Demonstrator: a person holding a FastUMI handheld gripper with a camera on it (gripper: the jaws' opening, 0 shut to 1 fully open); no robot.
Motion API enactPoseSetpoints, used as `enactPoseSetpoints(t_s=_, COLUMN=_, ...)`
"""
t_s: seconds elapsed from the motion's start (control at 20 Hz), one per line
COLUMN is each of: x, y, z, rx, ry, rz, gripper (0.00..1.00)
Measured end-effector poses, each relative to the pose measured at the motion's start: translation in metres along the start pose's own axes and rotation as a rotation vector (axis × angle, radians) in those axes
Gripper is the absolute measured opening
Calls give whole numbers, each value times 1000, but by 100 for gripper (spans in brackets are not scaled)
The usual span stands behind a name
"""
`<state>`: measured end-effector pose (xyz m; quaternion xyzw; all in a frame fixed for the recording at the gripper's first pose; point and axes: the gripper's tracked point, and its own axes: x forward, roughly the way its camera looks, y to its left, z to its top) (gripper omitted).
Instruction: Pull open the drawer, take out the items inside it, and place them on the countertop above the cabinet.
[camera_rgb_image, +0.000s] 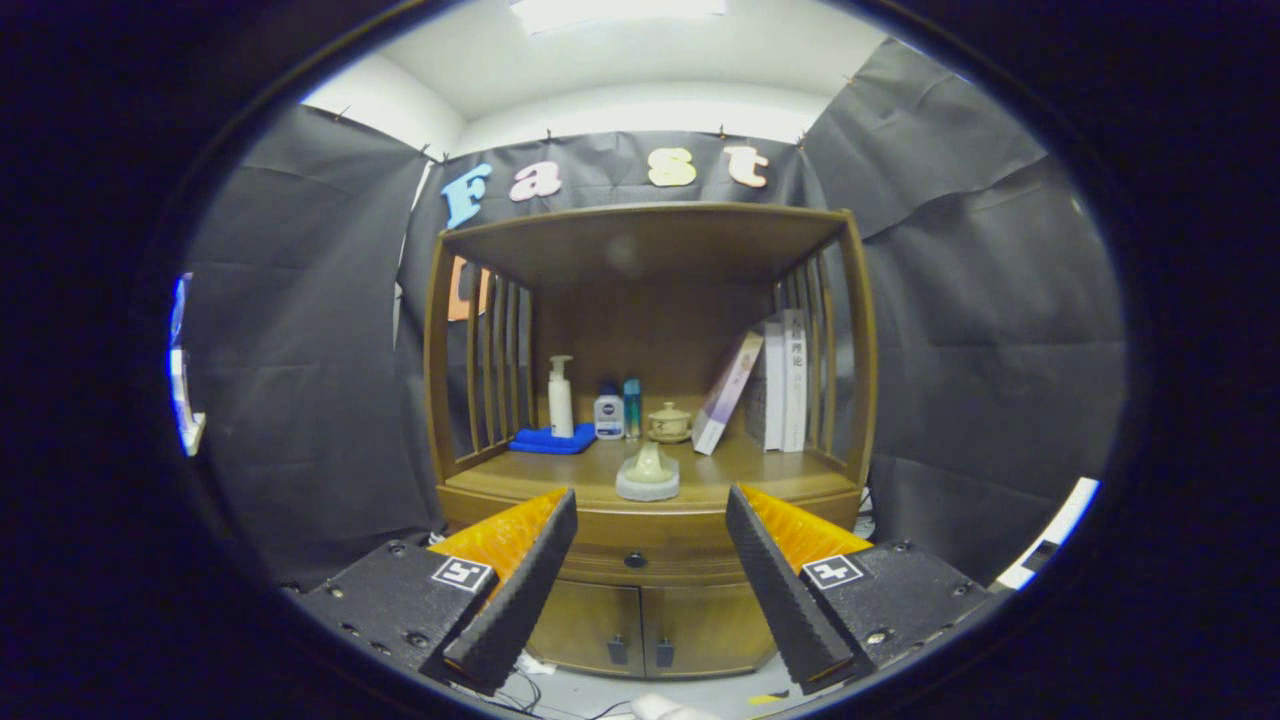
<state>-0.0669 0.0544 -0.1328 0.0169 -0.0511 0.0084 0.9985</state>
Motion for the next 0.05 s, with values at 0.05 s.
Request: enactPoseSetpoints(t_s=0.05, x=-8, y=-10, z=2, rx=-5, ry=-4, rz=-16, gripper=98)
